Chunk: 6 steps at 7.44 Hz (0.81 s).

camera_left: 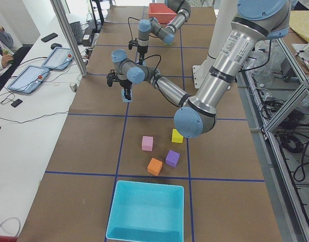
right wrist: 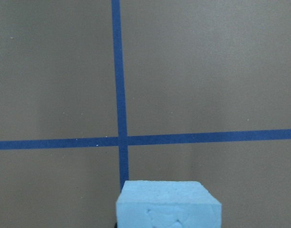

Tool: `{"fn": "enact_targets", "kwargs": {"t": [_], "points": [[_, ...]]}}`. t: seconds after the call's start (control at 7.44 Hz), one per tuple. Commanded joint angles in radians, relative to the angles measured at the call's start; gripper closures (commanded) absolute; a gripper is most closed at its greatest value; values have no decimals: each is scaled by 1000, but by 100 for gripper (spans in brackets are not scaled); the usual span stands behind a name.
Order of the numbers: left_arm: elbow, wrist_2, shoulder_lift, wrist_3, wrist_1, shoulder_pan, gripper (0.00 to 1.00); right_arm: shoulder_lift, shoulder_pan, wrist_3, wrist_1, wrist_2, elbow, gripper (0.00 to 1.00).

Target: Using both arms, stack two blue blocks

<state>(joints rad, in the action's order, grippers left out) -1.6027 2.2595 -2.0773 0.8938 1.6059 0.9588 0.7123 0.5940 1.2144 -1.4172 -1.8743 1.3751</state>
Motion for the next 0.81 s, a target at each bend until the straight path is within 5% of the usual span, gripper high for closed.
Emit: {"fn": "enact_targets", "kwargs": {"t": [0.0, 0.67], "points": [[0, -2, 0, 1, 0, 0, 49, -30, -34, -4, 0, 35, -37, 39], [1, -2, 0, 1, 0, -2, 49, -30, -60, -13, 0, 44, -54, 31]]}}
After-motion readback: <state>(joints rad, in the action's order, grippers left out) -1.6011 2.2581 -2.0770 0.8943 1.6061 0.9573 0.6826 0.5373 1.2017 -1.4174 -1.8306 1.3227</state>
